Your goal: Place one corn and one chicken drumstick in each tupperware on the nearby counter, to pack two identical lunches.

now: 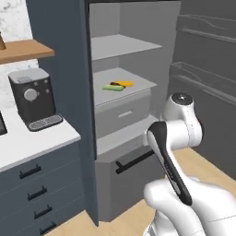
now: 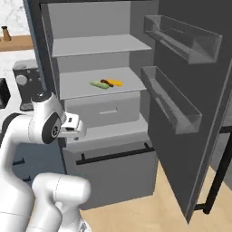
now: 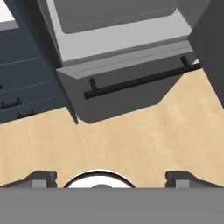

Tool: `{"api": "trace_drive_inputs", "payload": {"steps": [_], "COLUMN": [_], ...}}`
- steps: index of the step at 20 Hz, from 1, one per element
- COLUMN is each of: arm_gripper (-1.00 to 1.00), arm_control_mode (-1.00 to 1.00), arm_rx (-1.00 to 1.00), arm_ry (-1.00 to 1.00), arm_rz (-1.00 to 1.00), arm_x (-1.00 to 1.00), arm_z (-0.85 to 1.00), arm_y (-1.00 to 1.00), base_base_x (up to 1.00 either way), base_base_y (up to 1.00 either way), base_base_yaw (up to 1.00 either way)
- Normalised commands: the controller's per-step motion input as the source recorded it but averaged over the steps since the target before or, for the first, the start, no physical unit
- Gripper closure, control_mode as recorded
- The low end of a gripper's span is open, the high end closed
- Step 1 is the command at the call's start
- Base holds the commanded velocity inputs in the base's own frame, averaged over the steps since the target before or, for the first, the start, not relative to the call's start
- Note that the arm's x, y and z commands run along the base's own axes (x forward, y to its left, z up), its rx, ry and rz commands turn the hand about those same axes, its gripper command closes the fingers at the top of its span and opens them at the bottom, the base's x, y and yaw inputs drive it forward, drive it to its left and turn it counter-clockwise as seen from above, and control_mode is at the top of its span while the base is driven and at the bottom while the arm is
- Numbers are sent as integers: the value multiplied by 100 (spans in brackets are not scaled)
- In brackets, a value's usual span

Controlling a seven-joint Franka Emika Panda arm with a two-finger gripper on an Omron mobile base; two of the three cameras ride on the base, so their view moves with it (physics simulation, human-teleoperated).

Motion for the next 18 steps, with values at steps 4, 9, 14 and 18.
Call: {"api": "trace_drive_inputs", "payload": {"steps": [4, 9, 14, 18], "arm_gripper": [-100, -100, -100, -100], "arm_control_mode": [100, 100, 100, 100], "arm_rx": [0, 0, 0, 0], "arm_ry": [0, 0, 0, 0], "arm_rz": [0, 0, 0, 0], "arm_x": [0, 0, 0, 0], "arm_z": [0, 0, 0, 0], "arm_y": [0, 0, 0, 0], "base_base_x": [100, 81, 37, 17], "base_base_y": [-21, -63, -24, 0], "base_base_yaw": [32, 20, 16, 12]}}
